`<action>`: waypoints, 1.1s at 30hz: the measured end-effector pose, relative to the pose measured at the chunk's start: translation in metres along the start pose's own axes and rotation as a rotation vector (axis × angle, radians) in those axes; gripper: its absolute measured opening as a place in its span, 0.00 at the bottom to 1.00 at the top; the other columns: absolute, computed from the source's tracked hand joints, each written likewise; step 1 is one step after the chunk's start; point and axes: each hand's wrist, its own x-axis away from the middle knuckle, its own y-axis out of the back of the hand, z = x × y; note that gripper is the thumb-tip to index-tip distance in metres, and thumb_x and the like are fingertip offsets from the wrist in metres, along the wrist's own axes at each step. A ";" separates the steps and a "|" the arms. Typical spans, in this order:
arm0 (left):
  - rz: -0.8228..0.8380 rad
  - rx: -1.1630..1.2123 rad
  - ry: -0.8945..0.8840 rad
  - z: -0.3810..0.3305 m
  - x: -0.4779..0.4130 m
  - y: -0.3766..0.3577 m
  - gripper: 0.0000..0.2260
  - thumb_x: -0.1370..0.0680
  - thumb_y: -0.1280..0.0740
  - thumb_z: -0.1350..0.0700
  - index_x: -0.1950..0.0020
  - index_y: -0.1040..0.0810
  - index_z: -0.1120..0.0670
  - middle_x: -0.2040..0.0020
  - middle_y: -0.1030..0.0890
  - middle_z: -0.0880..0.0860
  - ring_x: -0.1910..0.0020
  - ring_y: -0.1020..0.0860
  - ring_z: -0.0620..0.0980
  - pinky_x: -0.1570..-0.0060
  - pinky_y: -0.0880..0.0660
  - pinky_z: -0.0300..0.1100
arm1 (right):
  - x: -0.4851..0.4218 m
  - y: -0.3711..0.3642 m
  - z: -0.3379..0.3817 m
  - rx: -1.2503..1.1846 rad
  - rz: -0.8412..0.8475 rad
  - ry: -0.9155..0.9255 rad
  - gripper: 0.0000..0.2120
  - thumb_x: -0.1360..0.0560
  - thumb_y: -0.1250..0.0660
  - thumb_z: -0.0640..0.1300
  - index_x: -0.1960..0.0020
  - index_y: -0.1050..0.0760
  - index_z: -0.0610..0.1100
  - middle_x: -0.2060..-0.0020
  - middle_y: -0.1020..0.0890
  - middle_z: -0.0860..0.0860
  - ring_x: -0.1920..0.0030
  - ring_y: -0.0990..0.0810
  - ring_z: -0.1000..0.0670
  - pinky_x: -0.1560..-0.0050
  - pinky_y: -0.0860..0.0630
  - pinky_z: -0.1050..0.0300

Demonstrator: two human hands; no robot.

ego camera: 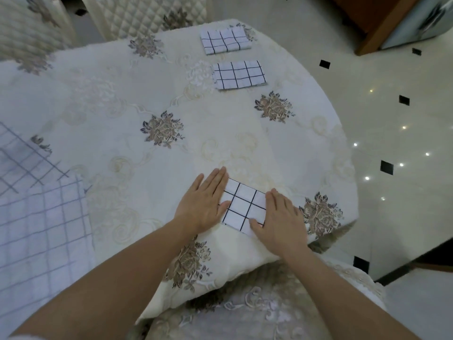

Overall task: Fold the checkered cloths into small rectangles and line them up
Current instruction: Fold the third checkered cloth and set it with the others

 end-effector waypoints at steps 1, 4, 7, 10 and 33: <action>0.003 0.005 -0.001 0.000 0.000 0.001 0.31 0.17 0.62 0.40 0.20 0.66 0.55 0.20 0.66 0.51 0.21 0.66 0.48 0.21 0.56 0.52 | -0.007 0.011 -0.005 0.022 -0.016 0.031 0.33 0.23 0.43 0.63 0.25 0.38 0.44 0.27 0.34 0.46 0.29 0.34 0.44 0.34 0.32 0.45; 0.027 -0.010 -0.001 -0.001 -0.002 0.003 0.31 0.17 0.62 0.39 0.20 0.66 0.54 0.20 0.66 0.51 0.21 0.65 0.47 0.21 0.56 0.52 | -0.037 0.033 -0.020 0.027 0.010 0.118 0.22 0.22 0.40 0.57 0.34 0.29 0.46 0.40 0.26 0.47 0.43 0.27 0.44 0.47 0.26 0.48; -0.007 0.012 0.108 -0.008 0.002 0.014 0.32 0.17 0.57 0.39 0.19 0.61 0.55 0.19 0.61 0.51 0.20 0.60 0.49 0.21 0.53 0.53 | -0.068 0.041 -0.024 -0.144 0.073 0.196 0.15 0.21 0.40 0.50 0.38 0.26 0.45 0.46 0.23 0.48 0.47 0.24 0.44 0.52 0.26 0.51; -0.244 0.216 0.439 -0.029 0.022 0.020 0.27 0.17 0.44 0.47 0.21 0.39 0.58 0.21 0.40 0.57 0.24 0.38 0.56 0.27 0.36 0.55 | -0.091 0.044 -0.020 -0.229 0.105 0.282 0.13 0.20 0.40 0.48 0.39 0.25 0.46 0.46 0.22 0.50 0.48 0.23 0.46 0.55 0.29 0.54; -0.280 0.362 0.775 -0.149 0.055 0.003 0.18 0.23 0.39 0.52 0.33 0.27 0.50 0.30 0.28 0.51 0.33 0.30 0.51 0.39 0.28 0.50 | -0.115 0.057 0.013 -0.572 0.493 0.353 0.08 0.25 0.30 0.46 0.59 0.27 0.45 0.66 0.26 0.52 0.62 0.28 0.50 0.63 0.32 0.57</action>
